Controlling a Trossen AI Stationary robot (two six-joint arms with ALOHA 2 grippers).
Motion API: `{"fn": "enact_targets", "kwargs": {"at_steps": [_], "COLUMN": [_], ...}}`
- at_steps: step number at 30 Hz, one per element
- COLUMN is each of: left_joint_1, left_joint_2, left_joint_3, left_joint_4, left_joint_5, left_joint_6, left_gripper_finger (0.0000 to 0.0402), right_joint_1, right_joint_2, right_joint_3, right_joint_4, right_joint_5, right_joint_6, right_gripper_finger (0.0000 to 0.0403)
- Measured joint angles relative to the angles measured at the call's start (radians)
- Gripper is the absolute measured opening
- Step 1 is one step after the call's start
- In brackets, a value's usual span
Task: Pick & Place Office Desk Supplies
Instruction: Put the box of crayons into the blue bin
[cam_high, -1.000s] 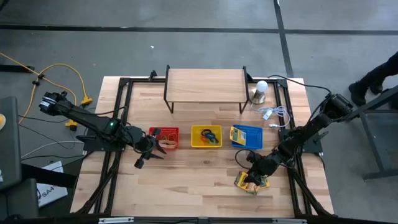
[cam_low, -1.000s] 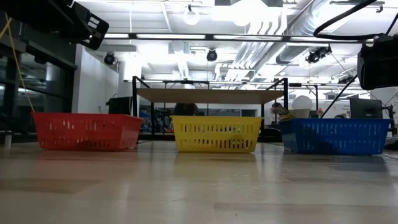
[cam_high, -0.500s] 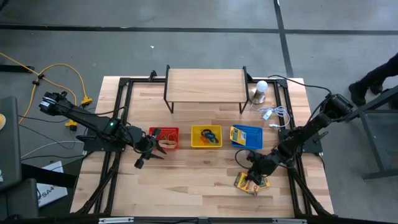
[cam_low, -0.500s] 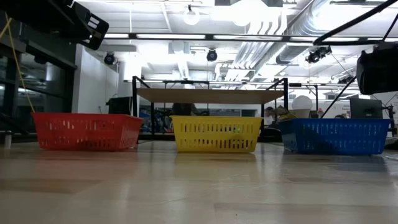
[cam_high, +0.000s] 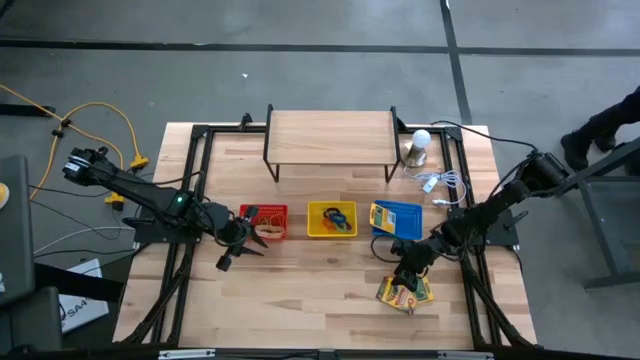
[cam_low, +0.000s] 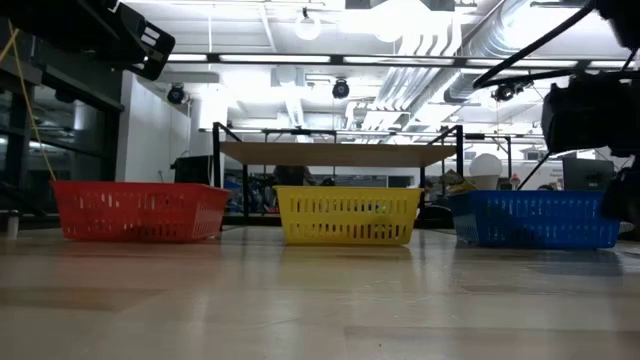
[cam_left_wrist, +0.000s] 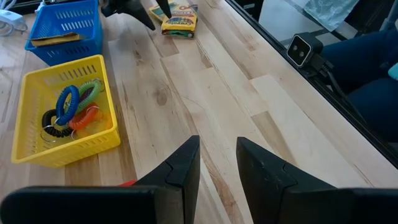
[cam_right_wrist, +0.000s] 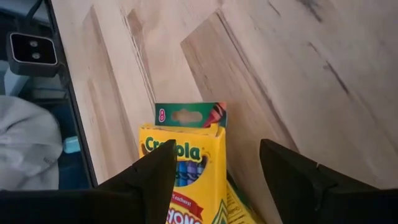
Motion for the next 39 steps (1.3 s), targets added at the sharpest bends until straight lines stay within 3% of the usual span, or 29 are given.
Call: {"fn": "enact_targets", "kwargs": {"at_steps": [14, 22, 33, 39], "left_joint_1": [0.000, 0.000, 0.000, 0.000], "left_joint_2": [0.000, 0.000, 0.000, 0.000], "left_joint_3": [0.000, 0.000, 0.000, 0.000], "left_joint_4": [0.000, 0.000, 0.000, 0.000], "left_joint_5": [0.000, 0.000, 0.000, 0.000], "left_joint_6": [0.000, 0.000, 0.000, 0.000], "left_gripper_finger": [0.0100, 0.0100, 0.0100, 0.0100], "right_joint_1": [-0.131, -0.142, -0.162, -0.174], "right_joint_2": [0.000, 0.001, 0.180, 0.199], "right_joint_3": [0.000, 0.000, 0.000, 0.000], "right_joint_4": [0.026, 0.026, 0.261, 0.269], "right_joint_5": [-0.205, -0.233, -0.353, -0.384], "right_joint_6": [-0.111, -0.119, -0.121, -0.124], "right_gripper_finger": [0.0220, 0.0220, 0.0220, 0.0220]}}
